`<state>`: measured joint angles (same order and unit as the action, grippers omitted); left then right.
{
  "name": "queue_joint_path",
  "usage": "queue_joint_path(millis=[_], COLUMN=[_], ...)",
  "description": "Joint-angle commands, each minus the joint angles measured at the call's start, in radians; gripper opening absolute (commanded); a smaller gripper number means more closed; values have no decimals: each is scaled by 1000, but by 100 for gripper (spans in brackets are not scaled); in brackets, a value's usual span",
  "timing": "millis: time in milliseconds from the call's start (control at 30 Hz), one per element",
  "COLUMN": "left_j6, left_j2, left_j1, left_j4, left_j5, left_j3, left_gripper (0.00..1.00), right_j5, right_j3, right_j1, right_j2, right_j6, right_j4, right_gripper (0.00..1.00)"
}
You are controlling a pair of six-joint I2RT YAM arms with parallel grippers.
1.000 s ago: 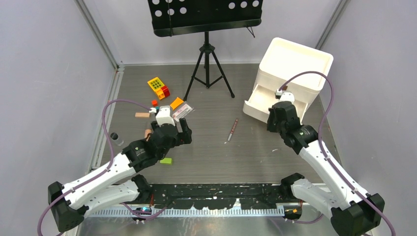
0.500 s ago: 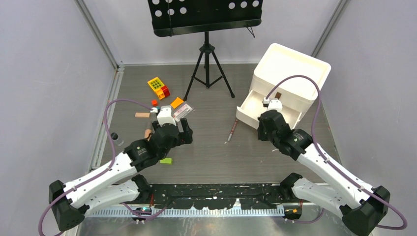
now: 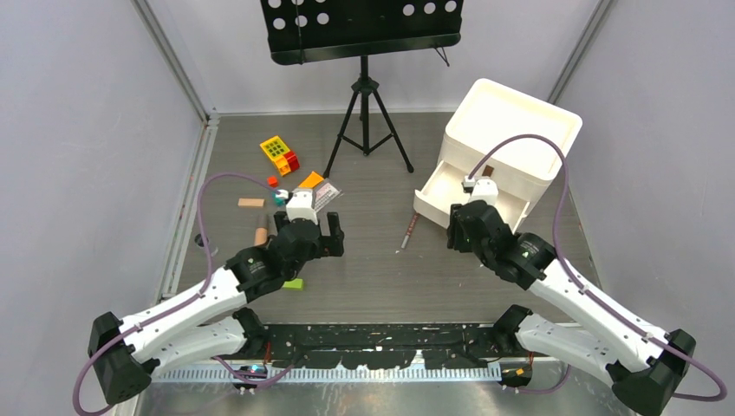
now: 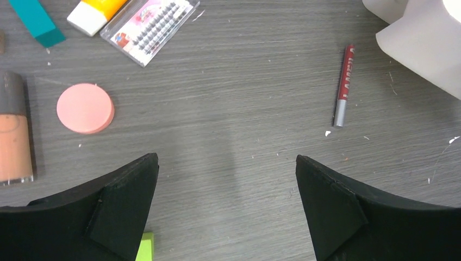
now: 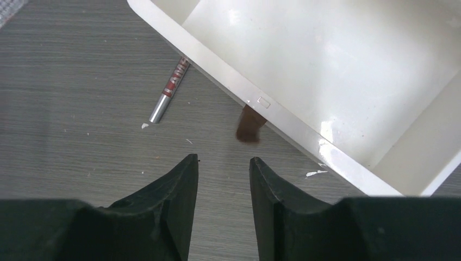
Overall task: Organize the makeup
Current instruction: Open the drawer in the storage box, then pick up the makeup from the center of the board.
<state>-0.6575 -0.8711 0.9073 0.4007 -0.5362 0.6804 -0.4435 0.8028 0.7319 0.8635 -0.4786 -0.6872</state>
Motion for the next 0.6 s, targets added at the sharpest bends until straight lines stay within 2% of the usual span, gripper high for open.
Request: queue_joint_path(millis=[0,200,300,400,567], left_j6=[109,170,176,185,211], left_j2=[-8,-129,-271,-425,-661], left_j1=[-4,-3,17,51,111], left_j4=[-148,-309,-390,-546,-801], left_j5=[9,95,170,224,197], left_j3=[-15,-17,1,3,30], left_gripper=[100,100,99,97,95], right_j5=[0,-26,-58,-75,-73], right_j3=[85,142,162,170,173], right_j1=[7,6,7,6,7], right_j2=[-45,-82,-107,-125,-143], right_j6=[-4,10,8,9,13], right_j4=[-36,-81,-82,-69,-61], right_gripper=[48,52,52,52,52])
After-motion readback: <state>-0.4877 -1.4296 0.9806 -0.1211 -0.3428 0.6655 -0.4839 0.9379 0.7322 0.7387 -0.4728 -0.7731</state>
